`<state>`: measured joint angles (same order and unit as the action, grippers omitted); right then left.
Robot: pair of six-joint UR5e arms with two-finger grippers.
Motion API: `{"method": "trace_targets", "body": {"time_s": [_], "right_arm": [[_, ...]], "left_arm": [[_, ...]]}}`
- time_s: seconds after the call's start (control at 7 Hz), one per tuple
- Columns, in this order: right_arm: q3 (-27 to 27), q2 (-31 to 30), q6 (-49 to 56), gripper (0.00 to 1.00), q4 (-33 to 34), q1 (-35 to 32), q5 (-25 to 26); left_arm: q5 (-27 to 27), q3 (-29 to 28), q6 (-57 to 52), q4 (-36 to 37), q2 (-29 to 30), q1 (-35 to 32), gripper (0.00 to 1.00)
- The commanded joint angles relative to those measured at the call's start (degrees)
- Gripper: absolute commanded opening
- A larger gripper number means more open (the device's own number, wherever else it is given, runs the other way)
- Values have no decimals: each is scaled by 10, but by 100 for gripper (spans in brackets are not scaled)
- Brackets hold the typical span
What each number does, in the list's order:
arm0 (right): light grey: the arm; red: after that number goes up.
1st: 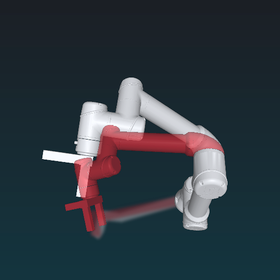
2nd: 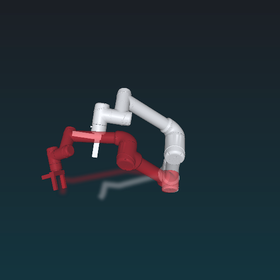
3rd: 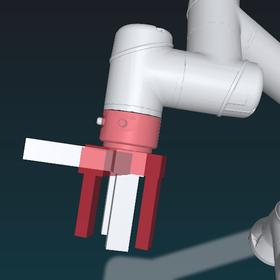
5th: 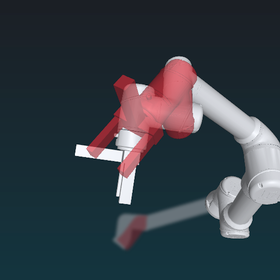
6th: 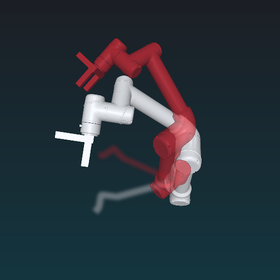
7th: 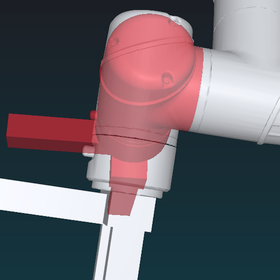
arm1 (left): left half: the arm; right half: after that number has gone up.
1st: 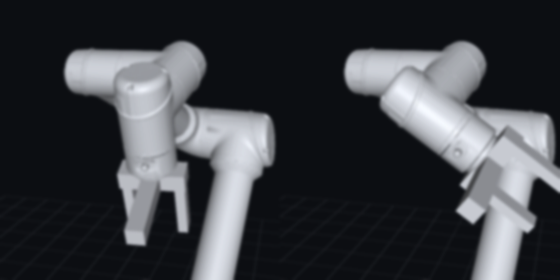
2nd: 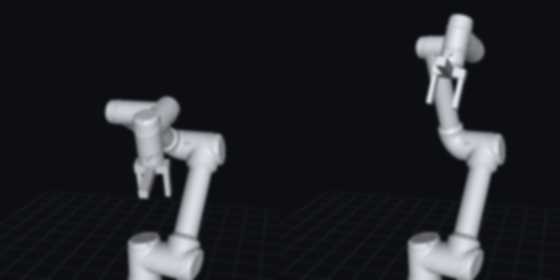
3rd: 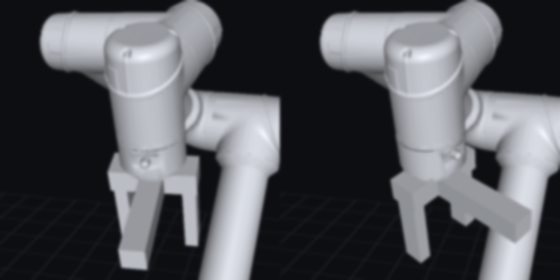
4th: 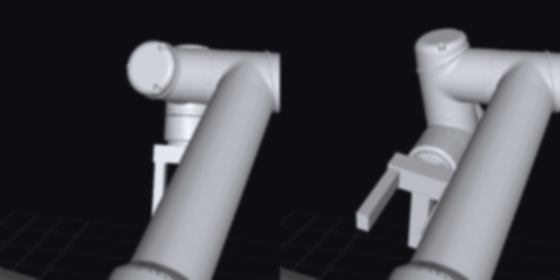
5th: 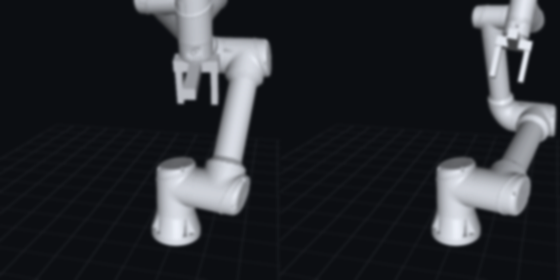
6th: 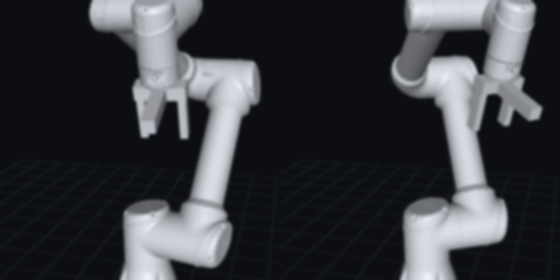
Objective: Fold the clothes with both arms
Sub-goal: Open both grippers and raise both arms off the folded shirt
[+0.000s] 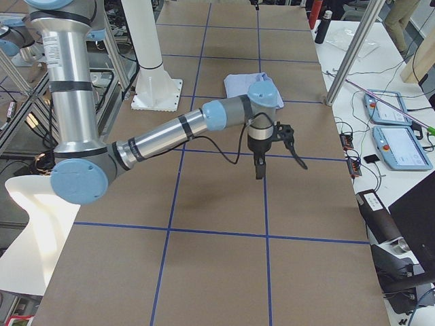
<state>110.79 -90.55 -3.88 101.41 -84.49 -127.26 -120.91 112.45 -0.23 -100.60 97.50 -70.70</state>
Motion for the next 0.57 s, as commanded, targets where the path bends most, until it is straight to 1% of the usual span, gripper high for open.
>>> {"method": "trace_targets", "body": {"time_s": [0.0,0.14,0.29,0.43], "right_arm": [[3,-107,131,100,-7,-68,-6],[-4,-143,123,100,-55,-69,-6],[-5,-153,65,100,-94,-69,-12],[-11,-157,28,100,-128,-69,-12]], "left_arm": [[-7,-39,-6,-1,-19,-7,100],[-9,-62,-12,-5,-21,-16,100],[-20,-65,-12,-2,-32,-34,100],[-111,-72,-18,5,-61,-117,100]]}}
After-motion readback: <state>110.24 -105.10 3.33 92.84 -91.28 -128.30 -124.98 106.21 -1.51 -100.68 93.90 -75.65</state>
